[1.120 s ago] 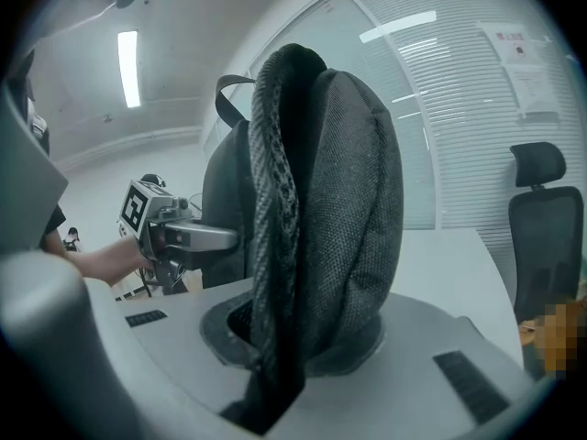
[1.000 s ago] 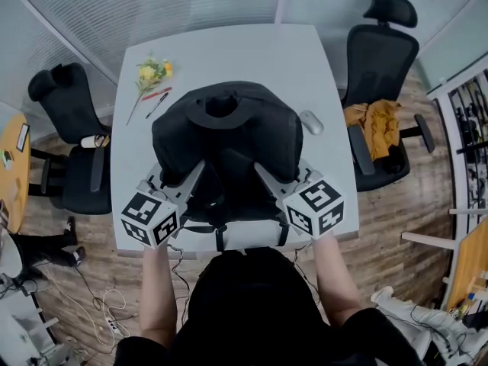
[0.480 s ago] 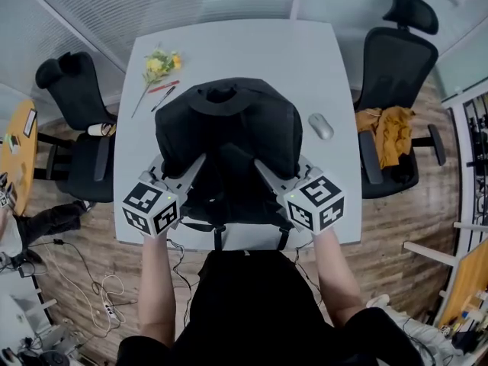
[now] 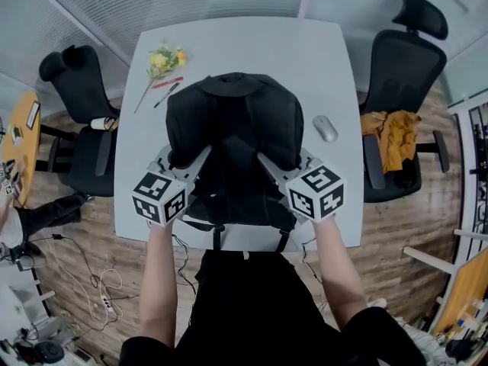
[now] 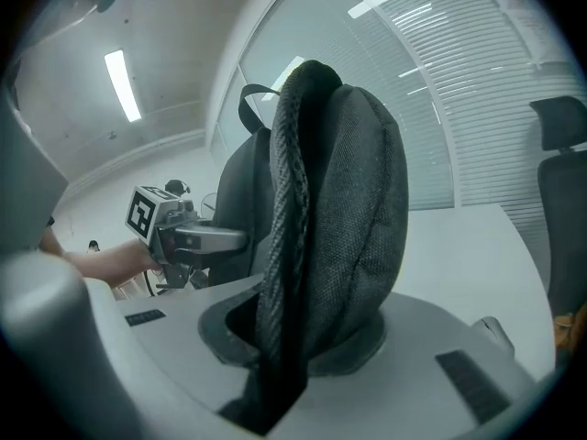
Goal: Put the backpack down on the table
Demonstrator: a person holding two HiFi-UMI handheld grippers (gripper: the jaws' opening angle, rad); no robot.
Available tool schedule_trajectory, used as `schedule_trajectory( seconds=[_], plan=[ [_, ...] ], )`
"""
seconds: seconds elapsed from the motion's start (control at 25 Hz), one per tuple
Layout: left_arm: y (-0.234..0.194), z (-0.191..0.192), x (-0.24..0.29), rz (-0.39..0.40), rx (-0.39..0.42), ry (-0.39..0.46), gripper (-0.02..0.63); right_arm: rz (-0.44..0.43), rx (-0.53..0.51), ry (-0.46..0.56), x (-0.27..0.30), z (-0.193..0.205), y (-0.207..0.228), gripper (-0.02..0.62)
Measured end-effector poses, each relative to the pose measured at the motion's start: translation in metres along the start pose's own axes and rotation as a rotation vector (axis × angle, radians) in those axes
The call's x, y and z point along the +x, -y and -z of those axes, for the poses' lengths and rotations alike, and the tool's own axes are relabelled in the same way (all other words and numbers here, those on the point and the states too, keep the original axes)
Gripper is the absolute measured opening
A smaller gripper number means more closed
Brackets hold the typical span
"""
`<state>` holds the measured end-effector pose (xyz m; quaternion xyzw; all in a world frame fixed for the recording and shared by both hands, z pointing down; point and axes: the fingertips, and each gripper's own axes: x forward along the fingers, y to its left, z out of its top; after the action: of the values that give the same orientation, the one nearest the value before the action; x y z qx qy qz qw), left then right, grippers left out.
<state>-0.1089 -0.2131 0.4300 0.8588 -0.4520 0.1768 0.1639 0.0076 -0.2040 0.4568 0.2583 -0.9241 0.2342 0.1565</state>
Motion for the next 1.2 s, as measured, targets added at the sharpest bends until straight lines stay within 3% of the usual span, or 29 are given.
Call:
schedule_trajectory(
  seconds=[1.2],
  plan=[
    [-0.060,0.048,0.087,0.038,0.013,-0.072,0.106,0.105,0.070,-0.093,0.061,0.027,0.078,0.109]
  ],
)
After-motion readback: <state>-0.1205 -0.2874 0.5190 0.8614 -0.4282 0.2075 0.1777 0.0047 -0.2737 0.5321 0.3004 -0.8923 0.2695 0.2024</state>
